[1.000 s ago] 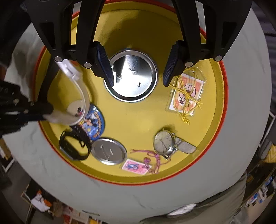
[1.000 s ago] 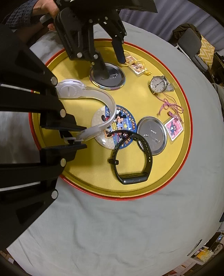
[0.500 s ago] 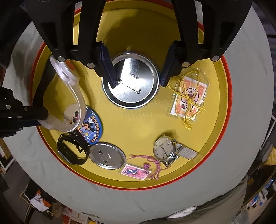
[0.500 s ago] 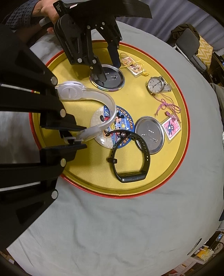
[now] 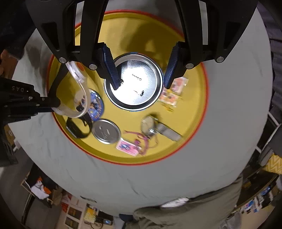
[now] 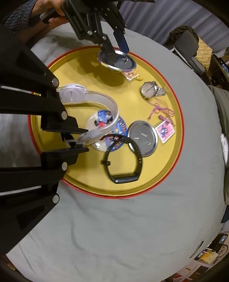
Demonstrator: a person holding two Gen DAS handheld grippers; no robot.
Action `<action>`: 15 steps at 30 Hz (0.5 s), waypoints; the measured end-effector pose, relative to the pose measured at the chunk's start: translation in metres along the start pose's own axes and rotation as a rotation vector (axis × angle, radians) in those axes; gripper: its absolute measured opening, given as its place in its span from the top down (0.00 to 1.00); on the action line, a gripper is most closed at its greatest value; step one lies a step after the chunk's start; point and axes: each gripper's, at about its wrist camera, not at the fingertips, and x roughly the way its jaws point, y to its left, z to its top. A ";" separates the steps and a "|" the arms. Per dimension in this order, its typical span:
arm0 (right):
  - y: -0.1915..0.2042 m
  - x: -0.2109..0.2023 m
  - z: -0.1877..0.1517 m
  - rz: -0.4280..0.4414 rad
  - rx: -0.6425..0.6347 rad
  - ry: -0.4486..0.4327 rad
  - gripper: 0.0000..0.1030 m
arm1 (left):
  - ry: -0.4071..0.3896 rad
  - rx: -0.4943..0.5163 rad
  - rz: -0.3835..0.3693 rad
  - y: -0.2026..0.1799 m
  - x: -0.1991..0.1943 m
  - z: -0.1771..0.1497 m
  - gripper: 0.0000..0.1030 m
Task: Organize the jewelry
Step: 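Lift the silver button with the left gripper while the right gripper lifts the headphones out of the tray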
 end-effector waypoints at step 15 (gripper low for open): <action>0.083 -0.030 0.046 0.101 -0.076 -0.121 0.86 | -0.106 -0.239 0.046 0.132 -0.070 0.014 0.51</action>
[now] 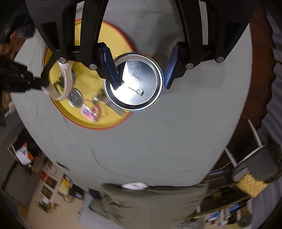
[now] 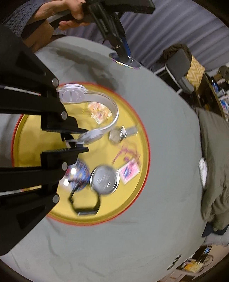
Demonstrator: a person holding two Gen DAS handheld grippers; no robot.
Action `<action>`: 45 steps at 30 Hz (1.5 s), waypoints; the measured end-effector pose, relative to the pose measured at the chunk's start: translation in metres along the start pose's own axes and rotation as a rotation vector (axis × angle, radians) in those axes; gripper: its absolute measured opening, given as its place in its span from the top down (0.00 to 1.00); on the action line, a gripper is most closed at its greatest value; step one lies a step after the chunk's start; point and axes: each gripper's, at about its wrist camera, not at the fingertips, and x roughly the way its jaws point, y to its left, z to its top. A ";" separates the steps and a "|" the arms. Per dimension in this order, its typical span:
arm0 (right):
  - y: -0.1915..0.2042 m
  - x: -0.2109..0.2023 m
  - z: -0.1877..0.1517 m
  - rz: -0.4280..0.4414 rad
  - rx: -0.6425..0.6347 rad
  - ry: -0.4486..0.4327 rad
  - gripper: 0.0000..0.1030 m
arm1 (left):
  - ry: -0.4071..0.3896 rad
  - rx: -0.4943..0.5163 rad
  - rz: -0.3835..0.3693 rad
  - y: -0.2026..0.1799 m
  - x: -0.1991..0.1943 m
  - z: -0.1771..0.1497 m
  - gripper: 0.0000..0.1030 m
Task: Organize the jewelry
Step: 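Lift the silver button with the left gripper while the right gripper lifts the headphones out of the tray, then lower the silver button onto the bed and open the left gripper while the right gripper releases the headphones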
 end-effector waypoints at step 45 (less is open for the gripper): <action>0.154 0.145 0.076 0.069 -0.087 -0.019 0.41 | 0.040 -0.276 0.201 0.172 0.044 -0.005 0.21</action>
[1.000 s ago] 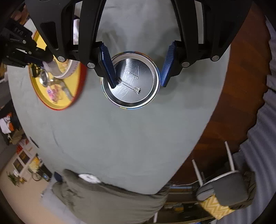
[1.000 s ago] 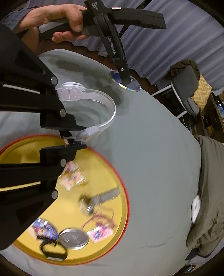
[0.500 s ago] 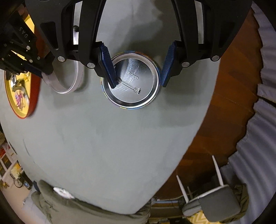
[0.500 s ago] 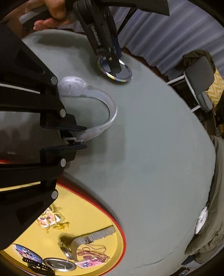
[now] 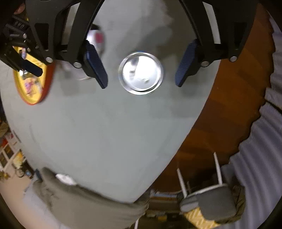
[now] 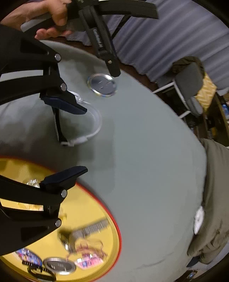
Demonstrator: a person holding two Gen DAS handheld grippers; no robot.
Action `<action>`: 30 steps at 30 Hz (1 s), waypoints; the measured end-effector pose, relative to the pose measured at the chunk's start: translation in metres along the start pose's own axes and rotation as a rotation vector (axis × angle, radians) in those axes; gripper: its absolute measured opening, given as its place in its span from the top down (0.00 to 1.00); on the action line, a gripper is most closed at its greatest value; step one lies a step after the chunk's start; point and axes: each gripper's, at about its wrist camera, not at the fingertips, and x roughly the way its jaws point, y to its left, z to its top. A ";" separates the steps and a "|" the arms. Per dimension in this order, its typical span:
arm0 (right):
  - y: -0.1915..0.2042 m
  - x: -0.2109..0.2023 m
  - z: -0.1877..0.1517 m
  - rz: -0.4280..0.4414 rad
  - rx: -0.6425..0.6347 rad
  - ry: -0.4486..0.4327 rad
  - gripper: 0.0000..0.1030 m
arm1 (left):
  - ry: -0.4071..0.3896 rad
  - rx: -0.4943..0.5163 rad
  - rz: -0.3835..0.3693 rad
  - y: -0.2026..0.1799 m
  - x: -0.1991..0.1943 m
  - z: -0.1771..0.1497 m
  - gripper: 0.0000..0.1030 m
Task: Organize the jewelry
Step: 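Lower the silver button onto the bed and open the left gripper while the right gripper releases the headphones, then grasp the yellow-string card badge with the left gripper while the right gripper grasps the black band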
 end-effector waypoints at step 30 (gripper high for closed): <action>-0.252 -0.093 -0.073 -0.305 0.312 0.103 0.35 | 0.206 0.635 -0.174 -0.275 0.039 -0.106 0.16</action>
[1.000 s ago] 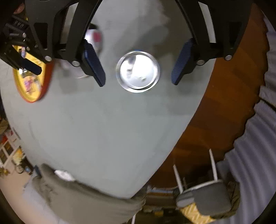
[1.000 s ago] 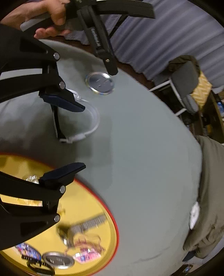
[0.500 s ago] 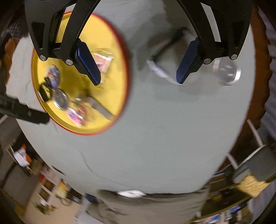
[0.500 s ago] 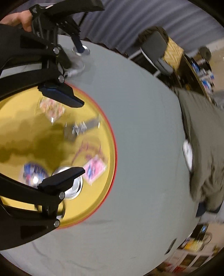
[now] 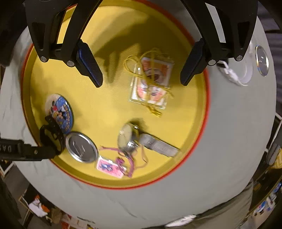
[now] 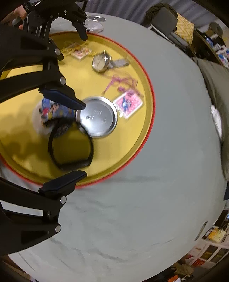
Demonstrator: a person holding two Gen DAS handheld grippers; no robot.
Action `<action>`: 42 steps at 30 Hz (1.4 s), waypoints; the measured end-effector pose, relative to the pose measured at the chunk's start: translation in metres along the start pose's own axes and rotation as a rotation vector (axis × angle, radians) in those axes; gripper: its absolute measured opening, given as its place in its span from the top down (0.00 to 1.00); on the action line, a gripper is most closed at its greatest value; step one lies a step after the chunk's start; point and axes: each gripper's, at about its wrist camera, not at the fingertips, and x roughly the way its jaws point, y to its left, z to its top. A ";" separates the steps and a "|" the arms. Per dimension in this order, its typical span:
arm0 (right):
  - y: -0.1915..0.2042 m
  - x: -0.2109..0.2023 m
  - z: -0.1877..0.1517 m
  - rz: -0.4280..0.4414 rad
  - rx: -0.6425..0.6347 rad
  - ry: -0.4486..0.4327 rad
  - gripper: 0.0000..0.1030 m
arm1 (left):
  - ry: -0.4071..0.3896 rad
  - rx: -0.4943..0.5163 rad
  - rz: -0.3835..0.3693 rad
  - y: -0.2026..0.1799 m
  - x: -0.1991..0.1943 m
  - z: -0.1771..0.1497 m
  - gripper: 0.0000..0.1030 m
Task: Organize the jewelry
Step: 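Grasp the yellow-string card badge with the left gripper while the right gripper grasps the black band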
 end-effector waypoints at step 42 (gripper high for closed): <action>-0.027 0.027 -0.003 0.035 0.041 0.049 0.87 | -0.031 -0.026 0.034 0.000 0.003 -0.006 0.53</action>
